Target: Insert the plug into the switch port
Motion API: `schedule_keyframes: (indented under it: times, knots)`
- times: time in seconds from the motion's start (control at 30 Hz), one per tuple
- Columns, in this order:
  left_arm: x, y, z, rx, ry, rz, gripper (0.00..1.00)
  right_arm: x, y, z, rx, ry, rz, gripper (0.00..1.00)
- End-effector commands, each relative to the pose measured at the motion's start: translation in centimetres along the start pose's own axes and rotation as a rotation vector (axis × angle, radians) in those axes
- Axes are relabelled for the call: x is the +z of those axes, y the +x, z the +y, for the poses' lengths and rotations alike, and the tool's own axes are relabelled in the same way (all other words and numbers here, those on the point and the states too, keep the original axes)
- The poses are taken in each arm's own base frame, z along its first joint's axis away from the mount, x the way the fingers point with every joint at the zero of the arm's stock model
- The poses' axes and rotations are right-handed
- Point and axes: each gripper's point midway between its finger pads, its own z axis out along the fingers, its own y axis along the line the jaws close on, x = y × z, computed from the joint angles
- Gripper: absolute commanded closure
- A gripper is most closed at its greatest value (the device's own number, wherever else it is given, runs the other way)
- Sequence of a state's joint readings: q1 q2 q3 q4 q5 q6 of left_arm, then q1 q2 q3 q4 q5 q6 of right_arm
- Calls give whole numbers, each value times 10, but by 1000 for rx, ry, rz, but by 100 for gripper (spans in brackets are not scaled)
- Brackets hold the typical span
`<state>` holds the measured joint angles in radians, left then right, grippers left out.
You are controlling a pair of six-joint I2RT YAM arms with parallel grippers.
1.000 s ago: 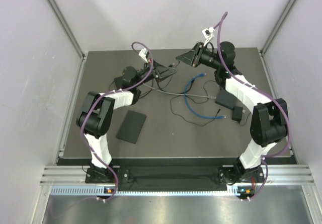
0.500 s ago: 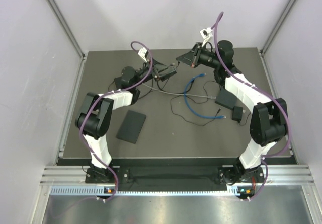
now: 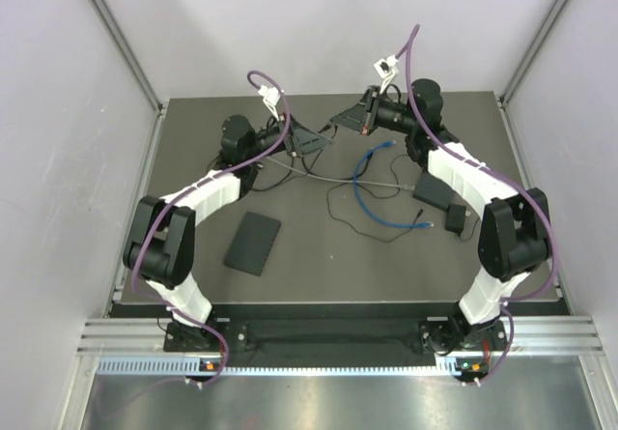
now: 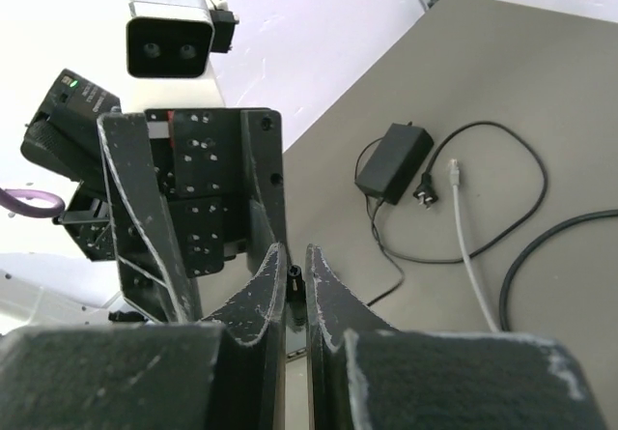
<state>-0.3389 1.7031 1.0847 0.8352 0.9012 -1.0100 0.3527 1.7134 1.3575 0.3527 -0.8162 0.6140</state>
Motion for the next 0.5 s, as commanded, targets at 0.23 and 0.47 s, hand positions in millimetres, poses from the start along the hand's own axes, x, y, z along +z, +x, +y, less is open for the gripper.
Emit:
schedule_keyframes:
  times: [0.23, 0.47]
  knots:
    - [4, 3, 1, 150, -62, 38, 63, 5, -10, 49, -61, -132, -4, 100]
    - [4, 4, -13, 185, -7, 55, 55, 9, 0, 43, -83, -98, 27, 100]
